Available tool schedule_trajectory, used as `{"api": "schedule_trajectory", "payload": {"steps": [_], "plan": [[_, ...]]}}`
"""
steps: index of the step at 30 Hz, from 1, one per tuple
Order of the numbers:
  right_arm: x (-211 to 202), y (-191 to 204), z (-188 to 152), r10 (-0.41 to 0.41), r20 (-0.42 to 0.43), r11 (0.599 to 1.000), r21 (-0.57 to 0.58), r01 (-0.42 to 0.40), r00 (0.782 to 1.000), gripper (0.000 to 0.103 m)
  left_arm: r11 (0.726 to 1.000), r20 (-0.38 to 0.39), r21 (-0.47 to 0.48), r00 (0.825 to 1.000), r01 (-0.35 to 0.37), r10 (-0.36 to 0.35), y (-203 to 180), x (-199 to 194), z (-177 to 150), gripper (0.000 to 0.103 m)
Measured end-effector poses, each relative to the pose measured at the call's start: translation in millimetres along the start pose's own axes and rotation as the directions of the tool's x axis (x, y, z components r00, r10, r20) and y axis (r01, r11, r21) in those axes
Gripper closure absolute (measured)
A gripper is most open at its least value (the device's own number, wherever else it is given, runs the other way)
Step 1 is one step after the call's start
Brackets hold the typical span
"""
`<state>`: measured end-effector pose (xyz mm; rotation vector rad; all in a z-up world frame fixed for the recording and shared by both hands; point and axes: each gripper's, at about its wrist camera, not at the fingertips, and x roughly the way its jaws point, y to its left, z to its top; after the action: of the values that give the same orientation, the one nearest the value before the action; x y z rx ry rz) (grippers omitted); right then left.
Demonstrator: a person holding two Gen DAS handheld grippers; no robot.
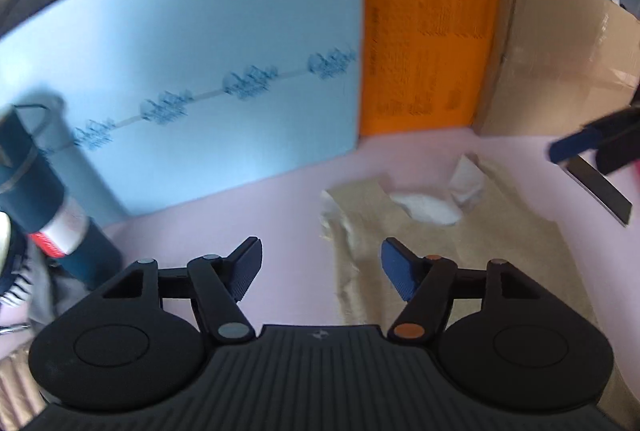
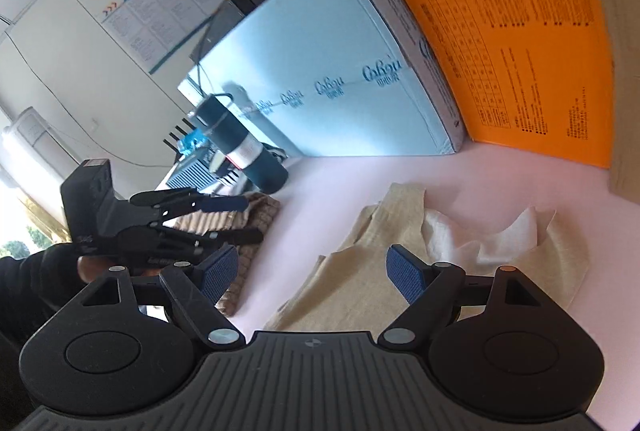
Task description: Fold clothes
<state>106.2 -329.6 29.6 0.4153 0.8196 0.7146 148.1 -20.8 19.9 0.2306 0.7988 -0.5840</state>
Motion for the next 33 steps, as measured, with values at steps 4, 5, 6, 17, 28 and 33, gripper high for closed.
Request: {"api": "schedule_trajectory", "payload": {"steps": [4,5,6,17,28,33], "plan": [[63.8,-34.3,17.5,0.019,-0.073,1.0,0.005,-0.019,0.997,0.023,0.999,-0.028,0.03,0.999,0.044,-0.043,-19.4,37.3,-3.8,0.04],[77.4,-42.6,22.5,0.025,-0.086,1.0,0.012,-0.024,0.996,0.023,0.998,-0.034,0.038,0.998,0.052,-0.05,-24.1,46.0,-4.5,0.04],[90.5,-50.7,27.0,0.028,-0.097,1.0,0.018,-0.026,0.995,0.023,0.997,-0.04,0.046,0.998,0.059,-0.058,-28.8,54.8,-5.2,0.04],[170.8,-109.9,40.7,0.19,-0.19,0.978,0.124,-0.168,0.963,0.023,0.998,-0.154,0.066,0.988,-0.007,0.017,-53.7,132.6,-21.9,0.047],[182.7,-97.6,55.0,0.301,-0.042,0.949,0.112,-0.294,0.953,0.023,0.996,-0.133,0.051,0.988,-0.067,0.074,-63.8,142.0,-33.9,0.046],[159.9,-86.3,70.5,0.331,0.109,0.941,0.032,-0.336,0.937,0.018,0.996,-0.128,0.05,0.989,-0.074,0.08,-64.9,146.0,-38.3,0.045]]}}
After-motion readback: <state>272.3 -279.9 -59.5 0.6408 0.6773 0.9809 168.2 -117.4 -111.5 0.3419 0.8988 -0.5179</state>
